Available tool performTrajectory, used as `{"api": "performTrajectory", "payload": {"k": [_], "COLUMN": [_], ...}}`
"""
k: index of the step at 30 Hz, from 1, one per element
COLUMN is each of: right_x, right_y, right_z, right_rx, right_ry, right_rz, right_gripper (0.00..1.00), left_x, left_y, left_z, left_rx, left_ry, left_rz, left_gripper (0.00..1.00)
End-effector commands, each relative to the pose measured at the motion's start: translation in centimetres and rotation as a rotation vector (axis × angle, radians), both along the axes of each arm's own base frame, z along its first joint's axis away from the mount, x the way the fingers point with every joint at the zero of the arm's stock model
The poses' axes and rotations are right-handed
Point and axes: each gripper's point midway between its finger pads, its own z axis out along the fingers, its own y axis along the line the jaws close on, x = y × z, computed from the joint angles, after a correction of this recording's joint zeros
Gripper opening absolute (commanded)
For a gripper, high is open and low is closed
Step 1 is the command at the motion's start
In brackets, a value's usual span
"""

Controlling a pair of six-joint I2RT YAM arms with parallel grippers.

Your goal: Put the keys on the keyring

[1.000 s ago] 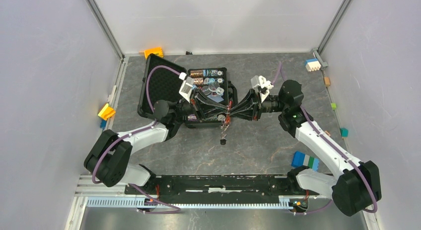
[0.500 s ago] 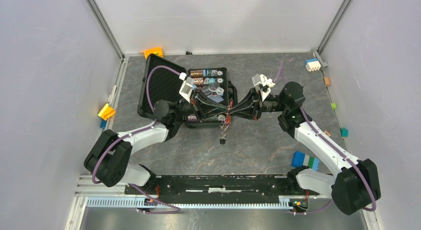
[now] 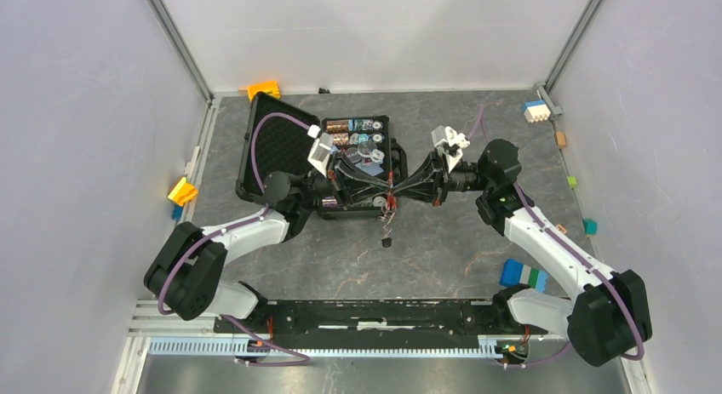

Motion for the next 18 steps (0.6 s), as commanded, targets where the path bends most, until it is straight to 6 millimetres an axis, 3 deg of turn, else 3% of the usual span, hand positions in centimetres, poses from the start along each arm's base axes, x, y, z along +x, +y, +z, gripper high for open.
{"api": "performTrajectory", "payload": {"k": [1,11,18], "right_x": [1.4,2.5,3.1], "right_y": [-0.1,-1.2,-1.7], "right_z": [0.2,-1.3,-1.1], "right_rx": [-0.048,-0.187,-0.258], "right_ry": [-0.078,-0.172,-0.243], "right_rz": [-0.055,-0.127,-0.160], "right_gripper": [0.00,0.00,0.00], "left_x": [0.0,0.7,1.6], "left_y": [0.3,-0.2,-0.6], "left_z": [1.0,-1.6,-2.9], "left_rx": [-0.030,0.105,0.183], "left_ry": [-0.112,-0.172,-0.180], "left_rz": [0.046,0.058,0.067], "left_gripper": [0.02,0.04,0.10]}}
